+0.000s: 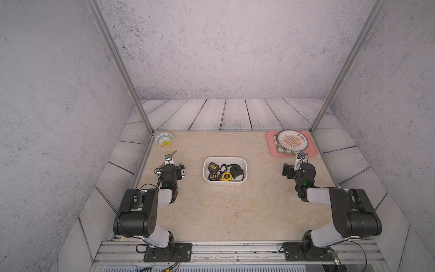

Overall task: Take the tape measure out of the storage box
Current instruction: Pick up the tape measure from the storage box.

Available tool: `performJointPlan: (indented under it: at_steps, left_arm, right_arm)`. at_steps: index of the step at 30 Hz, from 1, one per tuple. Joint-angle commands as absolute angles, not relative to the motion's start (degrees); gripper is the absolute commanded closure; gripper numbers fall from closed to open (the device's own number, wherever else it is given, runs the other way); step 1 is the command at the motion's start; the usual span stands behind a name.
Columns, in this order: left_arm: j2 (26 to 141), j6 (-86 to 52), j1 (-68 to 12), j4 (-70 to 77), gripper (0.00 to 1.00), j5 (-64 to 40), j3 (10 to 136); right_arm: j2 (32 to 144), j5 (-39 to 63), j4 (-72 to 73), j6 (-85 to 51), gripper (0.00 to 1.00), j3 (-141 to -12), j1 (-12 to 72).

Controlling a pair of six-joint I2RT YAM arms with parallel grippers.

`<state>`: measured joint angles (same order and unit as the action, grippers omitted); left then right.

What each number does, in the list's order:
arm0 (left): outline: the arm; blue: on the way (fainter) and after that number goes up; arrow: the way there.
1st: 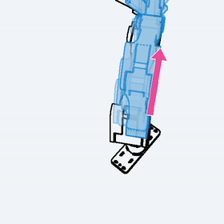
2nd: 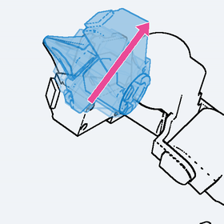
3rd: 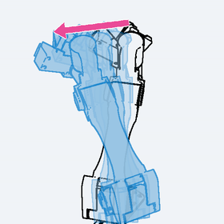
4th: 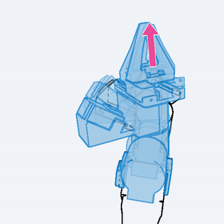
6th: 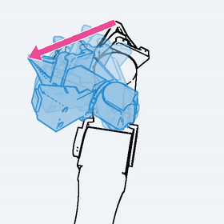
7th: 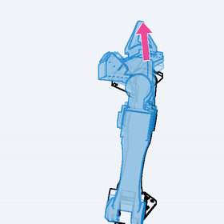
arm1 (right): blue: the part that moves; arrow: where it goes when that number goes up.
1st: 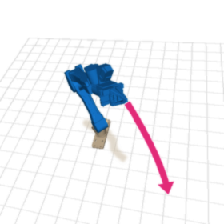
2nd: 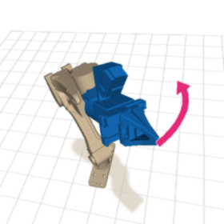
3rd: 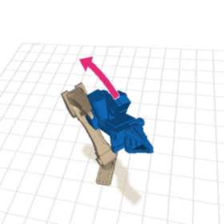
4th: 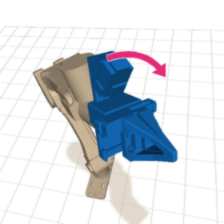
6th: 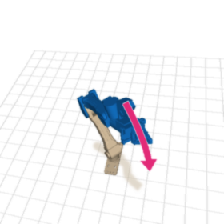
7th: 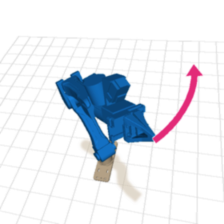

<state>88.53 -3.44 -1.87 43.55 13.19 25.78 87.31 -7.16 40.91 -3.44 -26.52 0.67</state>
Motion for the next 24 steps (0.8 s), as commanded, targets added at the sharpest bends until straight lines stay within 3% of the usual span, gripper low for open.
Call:
performJointPlan:
  at_steps: [1,16,17,20,22,24]
  left_arm:
    - [87.7,-3.4,-1.4,43.8,0.02,12.7,26.3]
    - [87.2,-3.7,-1.3,44.7,0.02,14.5,26.7]
    - [85.8,-3.8,-1.3,39.9,0.02,14.5,28.5]
    - [82.4,-3.4,-1.4,22.8,0.02,12.4,35.3]
    - [81.3,-4.0,-1.3,18.3,0.02,11.6,36.9]
    - [80.0,-4.3,-1.4,15.3,0.02,11.7,37.5]
  right_arm:
    - [87.5,-6.9,40.7,-4.0,0.01,-26.3,0.6]
    - [87.2,-7.4,41.1,-4.0,0.01,-26.0,0.7]
    - [86.8,-8.8,41.1,-4.6,0.01,-26.5,0.7]
    - [84.4,-10.9,24.9,-5.3,0.01,-34.5,0.6]
    - [84.5,-9.8,12.3,-5.4,0.01,-40.9,0.7]
    - [84.1,-8.0,9.4,-6.3,0.01,-42.5,0.8]
